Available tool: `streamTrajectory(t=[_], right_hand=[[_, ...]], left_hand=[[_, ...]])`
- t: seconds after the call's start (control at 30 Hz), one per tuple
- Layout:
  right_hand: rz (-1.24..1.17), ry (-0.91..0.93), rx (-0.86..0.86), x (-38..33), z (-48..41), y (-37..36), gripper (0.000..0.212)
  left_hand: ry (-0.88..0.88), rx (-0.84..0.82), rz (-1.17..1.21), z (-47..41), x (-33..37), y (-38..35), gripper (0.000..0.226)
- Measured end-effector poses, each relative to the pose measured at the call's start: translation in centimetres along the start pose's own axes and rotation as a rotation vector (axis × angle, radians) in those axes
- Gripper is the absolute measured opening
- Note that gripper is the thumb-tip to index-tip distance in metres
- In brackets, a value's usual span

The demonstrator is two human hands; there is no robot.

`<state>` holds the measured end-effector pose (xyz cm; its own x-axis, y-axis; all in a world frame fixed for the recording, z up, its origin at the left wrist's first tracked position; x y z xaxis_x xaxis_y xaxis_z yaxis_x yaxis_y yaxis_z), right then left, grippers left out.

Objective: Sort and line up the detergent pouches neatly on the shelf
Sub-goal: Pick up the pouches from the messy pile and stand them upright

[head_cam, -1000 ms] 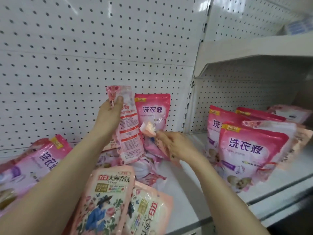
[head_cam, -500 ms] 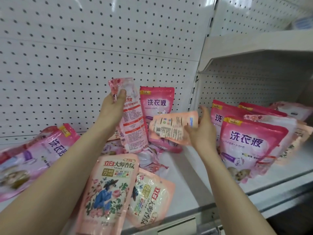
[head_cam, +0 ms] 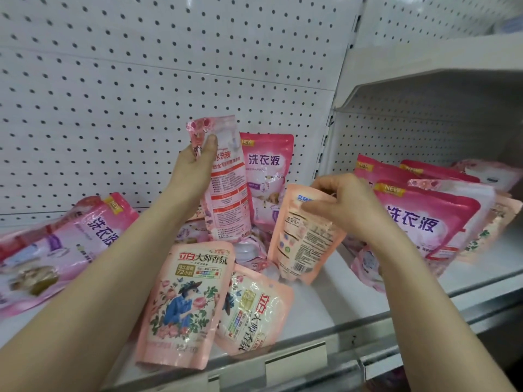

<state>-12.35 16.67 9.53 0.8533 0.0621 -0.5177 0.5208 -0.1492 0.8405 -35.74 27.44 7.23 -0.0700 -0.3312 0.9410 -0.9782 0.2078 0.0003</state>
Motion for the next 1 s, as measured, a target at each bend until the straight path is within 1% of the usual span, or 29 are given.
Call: streamTrajectory(t=[0.07, 0.1, 0.17, 0.23, 0.3, 0.37, 0.4, 0.43, 0.47, 0.5, 0.57, 0.63, 0.67, 0.73, 0.8, 0.87, 0.9, 0.93, 1.0], right_hand=[[-0.029, -0.009, -0.038, 0.3, 0.1, 0.2, 0.013], [-0.015, -0.007, -0.025, 0.5, 0.1, 0.5, 0.015], [0.077, 0.005, 0.043, 0.6, 0.0, 1.4, 0.017], [0.145, 0.014, 0.057, 0.4, -0.1, 1.9, 0.019], [0.188, -0.005, -0.034, 0.5, -0.4, 1.7, 0.019], [0.226, -0.042, -0.191, 0.9, -0.6, 0.8, 0.021], [0.234, -0.052, -0.242, 1.0, -0.7, 0.4, 0.022], [0.225, -0.045, -0.250, 1.0, -0.7, 0.4, 0.025], [0.190, -0.020, -0.208, 0.8, -0.9, 0.9, 0.032], [0.138, 0.021, -0.118, 0.5, -1.1, 1.6, 0.043], [0.024, 0.151, 0.110, -0.7, -1.6, 3.6, 0.066], [-0.009, 0.303, 0.244, -2.5, -2.6, 5.3, 0.075], [-0.014, 0.352, 0.269, -3.2, -3.3, 6.0, 0.074], [-0.040, 0.366, 0.274, -4.2, -5.0, 7.5, 0.065], [-0.018, 0.308, 0.250, -4.5, -6.6, 8.9, 0.047], [0.047, 0.240, 0.197, -4.2, -7.8, 9.8, 0.027], [0.067, 0.217, 0.163, -3.9, -8.1, 10.0, 0.022], [0.084, 0.202, 0.139, -3.5, -8.4, 10.1, 0.023], [0.104, 0.170, 0.149, -2.6, -8.5, 10.2, 0.024]], left_hand=[[-0.020, 0.019, 0.032, 0.1, 0.3, 0.0, 0.033], [-0.037, 0.029, 0.041, 0.2, 0.6, 0.0, 0.029], [-0.088, 0.040, 0.044, 0.5, 1.5, -0.2, 0.026], [-0.158, 0.044, 0.023, 0.8, 2.6, -0.5, 0.026], [-0.207, 0.036, 0.015, 0.8, 3.8, -0.8, 0.026], [-0.215, 0.002, 0.042, 0.3, 4.8, -1.2, 0.025], [-0.210, -0.027, 0.054, 0.0, 5.2, -1.5, 0.026], [-0.201, -0.047, 0.061, -0.4, 5.4, -1.8, 0.028], [-0.193, -0.065, 0.062, -0.7, 5.6, -2.2, 0.030], [-0.191, -0.088, 0.049, -1.1, 5.7, -2.8, 0.032], [-0.215, -0.152, 0.016, -1.8, 5.8, -4.5, 0.033], [-0.233, -0.224, -0.004, -2.5, 5.7, -6.3, 0.032], [-0.233, -0.258, -0.011, -2.8, 5.6, -7.1, 0.032], [-0.218, -0.313, 0.014, -3.5, 5.4, -8.4, 0.030], [-0.183, -0.321, 0.054, -4.5, 5.1, -9.2, 0.026], [-0.146, -0.281, 0.092, -5.4, 4.7, -9.6, 0.016], [-0.132, -0.268, 0.123, -5.8, 4.6, -9.7, 0.012], [-0.126, -0.271, 0.158, -6.2, 4.6, -9.8, 0.013], [-0.123, -0.283, 0.163, -6.8, 4.5, -9.3, 0.029]])
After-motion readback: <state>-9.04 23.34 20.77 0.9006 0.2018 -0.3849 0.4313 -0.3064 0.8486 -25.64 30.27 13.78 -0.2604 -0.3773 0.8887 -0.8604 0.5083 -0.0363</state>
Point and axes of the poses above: each hand's wrist, its own z-axis away from the middle knuckle, its own y-axis out of the back of the hand, x = y × z, the point moved 4 cm from there along -z, towards the middle knuckle, and after that the axes turned 10 degrees about -x, right-handed, at the moved point
